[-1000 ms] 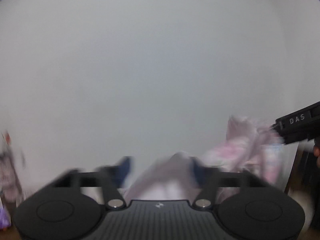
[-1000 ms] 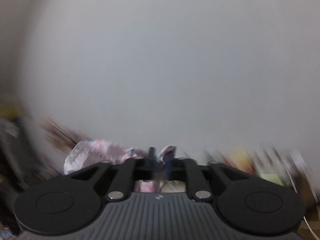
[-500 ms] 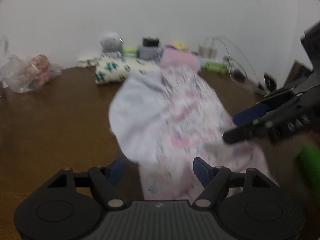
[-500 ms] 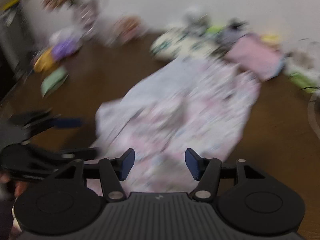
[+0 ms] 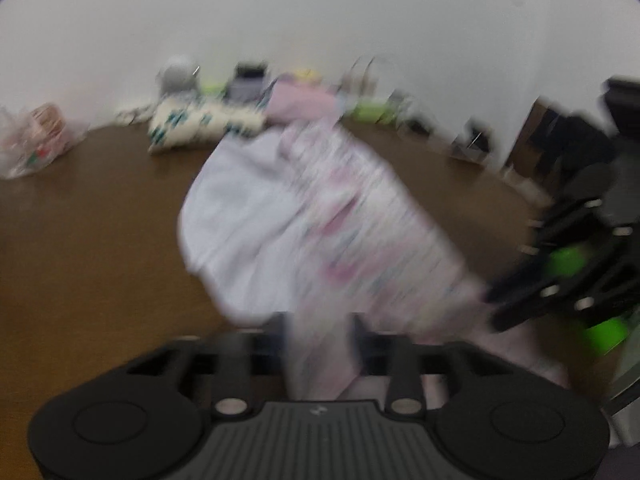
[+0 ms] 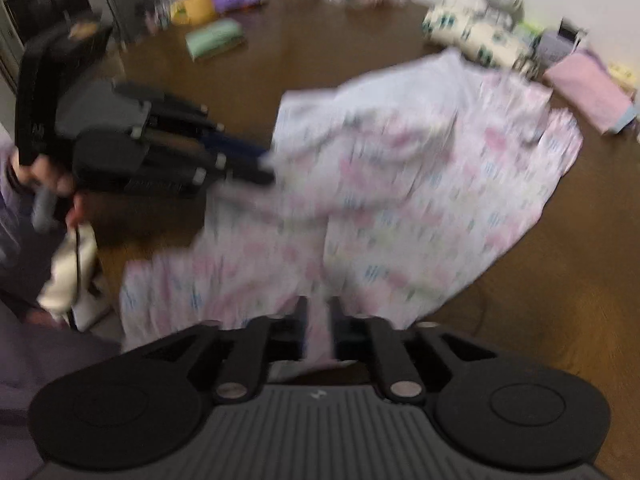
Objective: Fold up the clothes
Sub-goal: 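Lay the floral dress flat on the table with both grippers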
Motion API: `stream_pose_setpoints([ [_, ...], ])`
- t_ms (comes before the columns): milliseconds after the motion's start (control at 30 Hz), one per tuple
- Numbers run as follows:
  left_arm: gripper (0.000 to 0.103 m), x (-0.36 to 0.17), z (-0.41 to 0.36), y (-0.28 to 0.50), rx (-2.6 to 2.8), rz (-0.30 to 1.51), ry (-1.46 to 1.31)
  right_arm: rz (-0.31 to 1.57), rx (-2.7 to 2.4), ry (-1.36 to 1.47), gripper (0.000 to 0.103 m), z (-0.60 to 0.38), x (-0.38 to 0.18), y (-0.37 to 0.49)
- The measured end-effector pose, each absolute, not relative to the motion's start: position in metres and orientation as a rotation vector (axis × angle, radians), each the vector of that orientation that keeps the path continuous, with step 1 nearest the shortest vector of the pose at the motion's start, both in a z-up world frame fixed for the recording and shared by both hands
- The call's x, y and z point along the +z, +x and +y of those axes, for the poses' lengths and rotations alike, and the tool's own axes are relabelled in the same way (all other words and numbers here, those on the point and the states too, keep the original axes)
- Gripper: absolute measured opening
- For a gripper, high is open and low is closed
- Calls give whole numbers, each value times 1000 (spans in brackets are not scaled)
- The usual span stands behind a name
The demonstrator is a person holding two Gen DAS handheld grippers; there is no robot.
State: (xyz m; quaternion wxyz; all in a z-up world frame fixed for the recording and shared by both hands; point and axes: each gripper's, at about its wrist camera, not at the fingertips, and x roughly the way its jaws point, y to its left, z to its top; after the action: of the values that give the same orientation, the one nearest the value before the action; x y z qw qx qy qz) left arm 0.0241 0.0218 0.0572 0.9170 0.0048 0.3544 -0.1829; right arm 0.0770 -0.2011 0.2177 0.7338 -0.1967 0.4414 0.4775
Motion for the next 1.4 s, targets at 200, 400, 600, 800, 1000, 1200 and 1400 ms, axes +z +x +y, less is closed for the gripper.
stream_pose_setpoints([
  [200, 70, 46, -12, 77, -297, 753, 154, 930, 911, -413, 42, -189, 215, 120],
  [400, 10, 35, 41, 99, -307, 848, 56, 976, 953, -457, 27, -184, 183, 108],
  [600, 6, 37, 72, 133, -64, 772, 151, 956, 954, -436, 24, -189, 177, 107],
  [800, 14, 35, 79, 180, 273, 688, 49, 947, 963, -435, 24, -189, 176, 99],
  [1000, 78, 73, 73, 112, 130, 680, -41, 950, 982, -400, 27, -201, 194, 99],
  [1200, 79, 57, 25, 92, -105, 786, -5, 891, 894, -399, 45, -155, 205, 157],
  [1400, 5, 39, 54, 104, -110, 856, -147, 977, 737, -321, 44, -102, 179, 211],
])
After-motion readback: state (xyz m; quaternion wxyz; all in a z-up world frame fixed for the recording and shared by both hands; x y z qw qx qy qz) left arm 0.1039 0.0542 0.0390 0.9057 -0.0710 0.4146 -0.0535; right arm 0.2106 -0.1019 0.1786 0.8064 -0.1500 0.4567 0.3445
